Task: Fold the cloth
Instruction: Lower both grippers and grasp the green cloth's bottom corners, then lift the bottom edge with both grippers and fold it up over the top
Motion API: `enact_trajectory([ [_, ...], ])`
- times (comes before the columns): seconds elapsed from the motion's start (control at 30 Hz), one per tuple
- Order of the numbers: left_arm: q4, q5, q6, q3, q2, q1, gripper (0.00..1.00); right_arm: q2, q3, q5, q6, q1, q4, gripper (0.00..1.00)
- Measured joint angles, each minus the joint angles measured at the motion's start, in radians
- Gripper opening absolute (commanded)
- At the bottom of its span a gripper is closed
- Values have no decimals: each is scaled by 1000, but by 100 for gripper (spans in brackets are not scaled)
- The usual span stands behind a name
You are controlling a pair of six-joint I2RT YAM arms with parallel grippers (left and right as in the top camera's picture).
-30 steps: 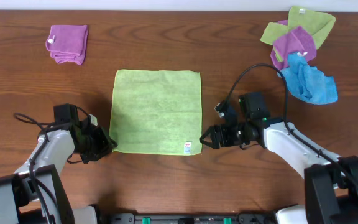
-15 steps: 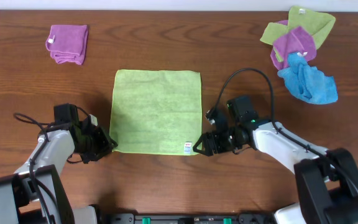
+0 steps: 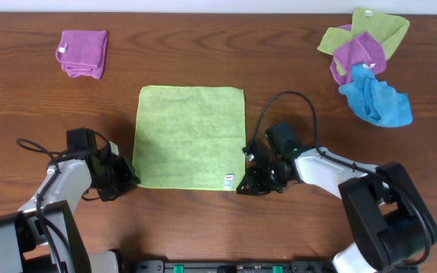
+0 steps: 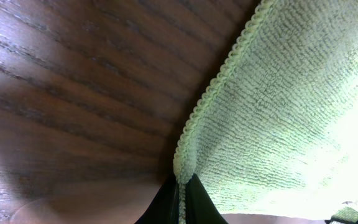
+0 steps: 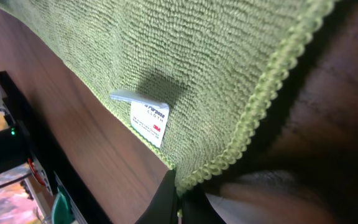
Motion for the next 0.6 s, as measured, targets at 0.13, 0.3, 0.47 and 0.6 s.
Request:
enact_trajectory([
  [0.13,-9,-3,-15,7,0,0,6,-2,9,5,0,-16,-14,1],
  [0.3,-111,-2,-19,148,1,0,6,-62,80,25,0,-20,-44,1],
  [0.47,-140,2,-19,305,0,-8,6,-149,153,53,0,-20,-54,1],
  [0.6,-56,1,-21,347,-2,-55,6,-159,194,108,0,-20,-53,1],
])
